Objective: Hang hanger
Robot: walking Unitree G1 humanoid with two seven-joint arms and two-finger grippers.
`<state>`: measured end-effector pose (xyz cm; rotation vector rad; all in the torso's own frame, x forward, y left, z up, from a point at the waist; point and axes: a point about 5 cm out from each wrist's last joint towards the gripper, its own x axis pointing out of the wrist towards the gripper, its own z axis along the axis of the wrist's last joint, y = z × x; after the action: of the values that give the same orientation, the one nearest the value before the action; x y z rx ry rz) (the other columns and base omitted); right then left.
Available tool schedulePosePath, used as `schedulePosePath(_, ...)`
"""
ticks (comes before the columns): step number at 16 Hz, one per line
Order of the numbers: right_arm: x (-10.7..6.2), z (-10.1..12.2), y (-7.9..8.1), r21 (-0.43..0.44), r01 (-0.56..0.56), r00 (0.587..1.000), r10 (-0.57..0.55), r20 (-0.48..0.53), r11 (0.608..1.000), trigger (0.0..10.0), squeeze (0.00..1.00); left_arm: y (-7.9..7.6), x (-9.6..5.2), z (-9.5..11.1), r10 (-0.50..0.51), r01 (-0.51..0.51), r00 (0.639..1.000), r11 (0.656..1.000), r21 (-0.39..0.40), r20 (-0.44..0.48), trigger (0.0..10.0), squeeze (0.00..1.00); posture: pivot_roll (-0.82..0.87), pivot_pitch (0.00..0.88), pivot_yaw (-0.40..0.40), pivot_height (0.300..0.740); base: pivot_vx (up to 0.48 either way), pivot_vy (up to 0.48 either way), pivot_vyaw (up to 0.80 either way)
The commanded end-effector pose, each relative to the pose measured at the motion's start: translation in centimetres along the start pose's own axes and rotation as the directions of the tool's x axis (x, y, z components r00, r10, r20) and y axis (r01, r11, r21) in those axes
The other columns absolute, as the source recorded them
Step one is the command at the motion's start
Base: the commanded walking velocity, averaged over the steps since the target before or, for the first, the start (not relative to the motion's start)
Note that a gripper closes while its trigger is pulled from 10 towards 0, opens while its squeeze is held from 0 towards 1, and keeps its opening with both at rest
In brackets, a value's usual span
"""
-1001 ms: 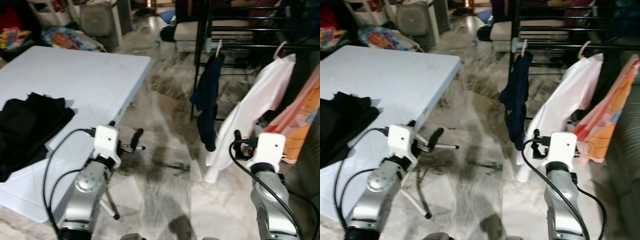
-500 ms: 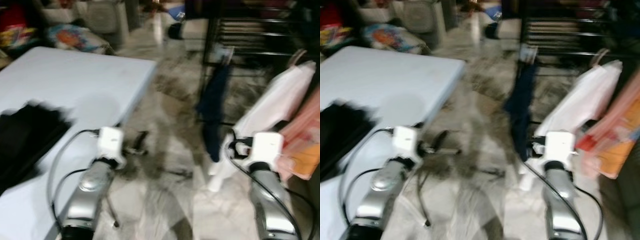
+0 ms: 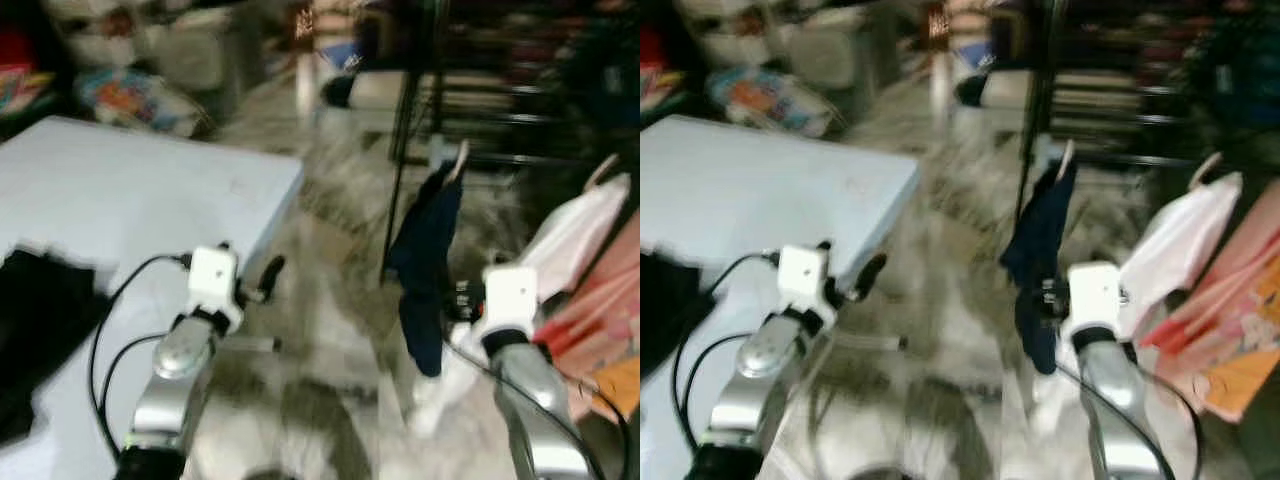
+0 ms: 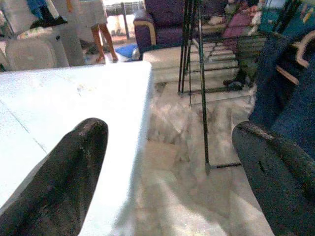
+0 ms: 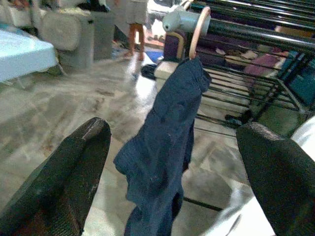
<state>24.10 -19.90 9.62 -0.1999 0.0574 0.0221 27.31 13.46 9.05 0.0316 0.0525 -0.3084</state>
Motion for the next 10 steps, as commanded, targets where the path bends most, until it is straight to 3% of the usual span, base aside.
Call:
schedulePosePath(1,0.2,0.3,0.0,-0.007,-0.013,1.0,0.013,0.015,1.0,10.0,0.0,-0.3,0.1,0.2,-0.004,0.004,1.0,1.0,0.008,0.004,10.0,0.0,-0.04,0.0,0.039,0.74,0.247,0.412,0.0)
schedulePosePath(3,0.7,0.7,0.4,-0.022,-0.033,0.999,0.033,0.03,0.999,10.0,0.0,-0.4,-0.2,0.2,0.005,-0.005,1.0,1.0,0.016,0.016,10.0,0.0,-0.03,0.0,0.034,0.74,0.247,0.412,0.0)
schedulePosePath(10,0.9,0.1,-1.4,-0.101,0.146,0.989,-0.148,-0.007,0.984,10.0,0.0,-0.3,-0.2,0.4,-0.014,0.014,1.0,1.0,0.022,0.018,10.0,0.0,-0.03,0.0,0.04,0.74,0.0,0.0,0.0)
